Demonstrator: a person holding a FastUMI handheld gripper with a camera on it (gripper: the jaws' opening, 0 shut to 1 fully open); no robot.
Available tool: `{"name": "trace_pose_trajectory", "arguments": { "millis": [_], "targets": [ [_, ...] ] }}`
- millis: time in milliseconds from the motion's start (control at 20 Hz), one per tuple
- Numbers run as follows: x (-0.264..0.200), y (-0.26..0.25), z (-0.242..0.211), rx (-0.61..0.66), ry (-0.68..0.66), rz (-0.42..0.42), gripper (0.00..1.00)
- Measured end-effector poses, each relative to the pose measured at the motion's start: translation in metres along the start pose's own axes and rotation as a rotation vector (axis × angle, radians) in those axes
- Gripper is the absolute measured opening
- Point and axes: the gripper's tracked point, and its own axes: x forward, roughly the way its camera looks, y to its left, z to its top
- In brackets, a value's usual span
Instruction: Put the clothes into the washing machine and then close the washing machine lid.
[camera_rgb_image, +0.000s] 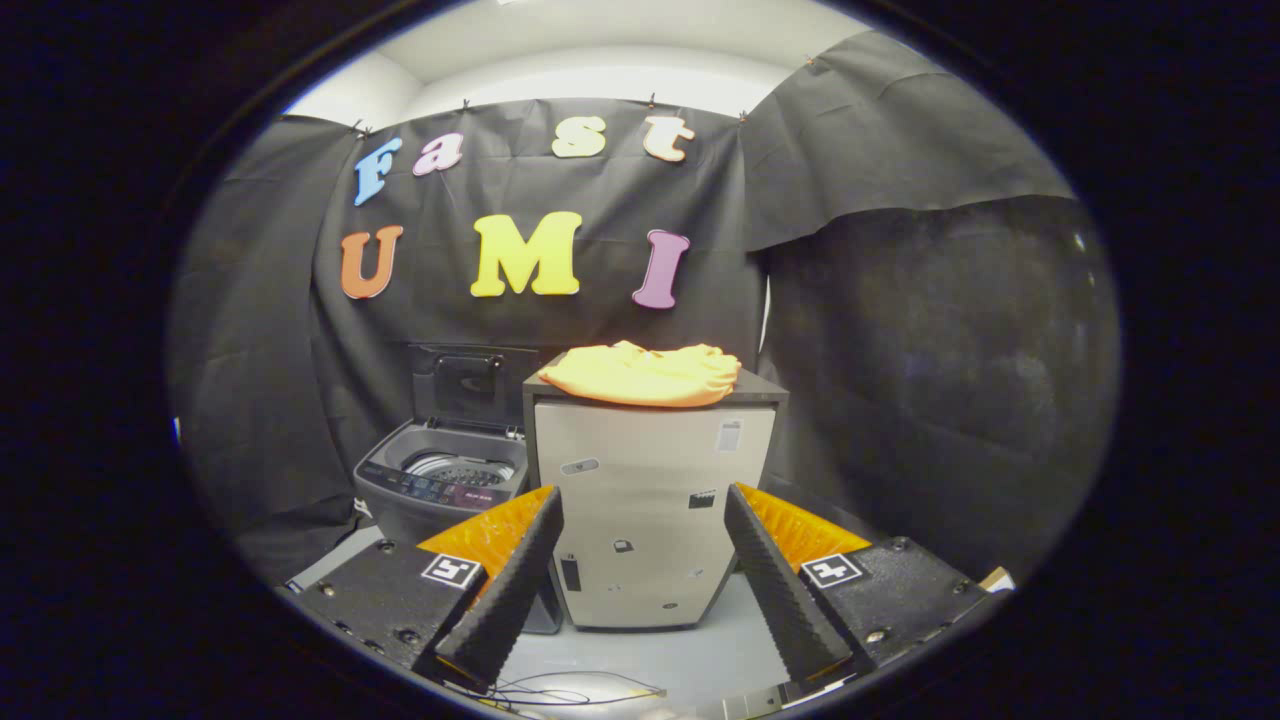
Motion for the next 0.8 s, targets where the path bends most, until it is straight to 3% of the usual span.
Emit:
{"name": "trace_pose_trajectory", "arguments": {
  "millis": [400,800],
  "targets": [
    [-0.004,0.007,0.008,0.017,0.008,-0.011,1.0],
    [0.007,-0.003,0.053,0.059,0.011,-0.059,1.0]
  ]
}}
